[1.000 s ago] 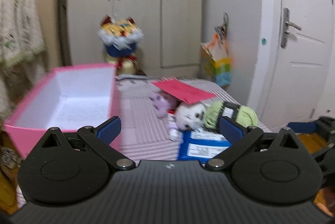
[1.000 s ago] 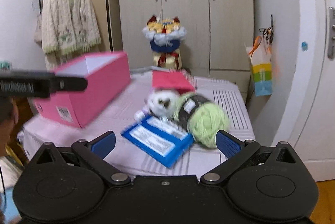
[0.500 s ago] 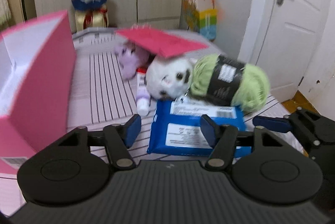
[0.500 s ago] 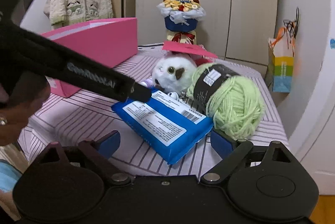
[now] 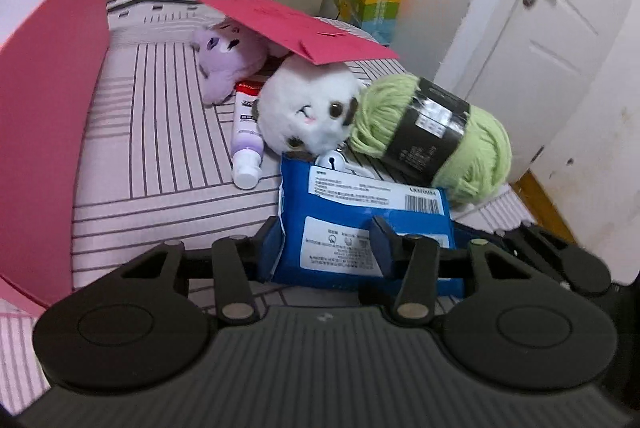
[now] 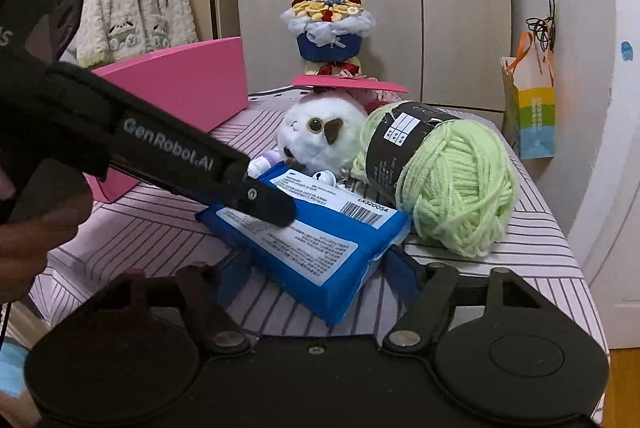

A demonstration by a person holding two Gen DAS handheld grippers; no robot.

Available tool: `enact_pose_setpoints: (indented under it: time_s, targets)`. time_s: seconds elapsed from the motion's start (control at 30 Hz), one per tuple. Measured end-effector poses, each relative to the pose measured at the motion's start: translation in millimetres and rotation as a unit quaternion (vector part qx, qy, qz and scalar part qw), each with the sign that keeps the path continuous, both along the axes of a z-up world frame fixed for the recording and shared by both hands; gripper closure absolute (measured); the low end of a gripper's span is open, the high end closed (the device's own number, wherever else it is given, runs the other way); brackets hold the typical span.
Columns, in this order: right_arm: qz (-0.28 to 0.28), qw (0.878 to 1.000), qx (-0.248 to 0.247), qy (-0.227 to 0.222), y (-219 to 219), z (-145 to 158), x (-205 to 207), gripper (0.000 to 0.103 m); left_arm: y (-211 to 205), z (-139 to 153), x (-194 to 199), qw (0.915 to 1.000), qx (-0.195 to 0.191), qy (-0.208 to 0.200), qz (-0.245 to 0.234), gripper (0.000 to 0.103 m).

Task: Organize soft objects
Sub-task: 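Reach the left gripper to the blue snack packet and grasp it, then carry the blue packet with the left gripper into the pink box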

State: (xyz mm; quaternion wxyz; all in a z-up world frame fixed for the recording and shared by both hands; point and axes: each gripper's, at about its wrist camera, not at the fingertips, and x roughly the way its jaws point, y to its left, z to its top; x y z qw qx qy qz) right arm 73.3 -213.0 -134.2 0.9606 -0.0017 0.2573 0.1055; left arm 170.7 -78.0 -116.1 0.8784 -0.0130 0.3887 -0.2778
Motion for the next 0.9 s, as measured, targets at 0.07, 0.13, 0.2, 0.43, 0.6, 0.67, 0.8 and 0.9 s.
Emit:
enact_pose_setpoints:
  time_s: [0.07,0.13,0.2,0.43,0.6,0.67,0.8,0.9]
  targets:
    - [-0.002,1.000,0.002,-0.003,2,0,-3,0.036,1,2,-4,1.0000,-0.003,0.008,0.001,0.057]
    - [-0.002,1.000,0.001,-0.007,5,1,-6,0.039,-1,4,-10,0.9999,0.008,0.006,0.003,0.057]
    - [0.003,1.000,-0.005,-0.009,11,3,-9,0.043,-2,9,-15,0.9998,0.018,0.005,0.007,0.057]
    - [0.033,0.999,0.018,0.023,18,24,-20,0.046,8,33,-41,0.9987,0.047,0.016,0.009,0.054]
    - [0.067,0.997,0.012,0.046,34,48,-27,0.047,28,55,-61,0.9980,0.057,0.019,0.020,0.054]
    - [0.083,0.995,0.009,0.056,42,58,-30,0.047,37,63,-68,0.9978,0.058,0.021,0.024,0.054]
    - [0.118,0.990,0.001,0.071,59,79,-36,0.047,61,80,-82,0.9975,0.055,0.028,0.035,0.053]
    - [0.143,0.987,-0.006,0.076,73,94,-39,0.047,80,92,-92,0.9974,0.049,0.030,0.043,0.052]
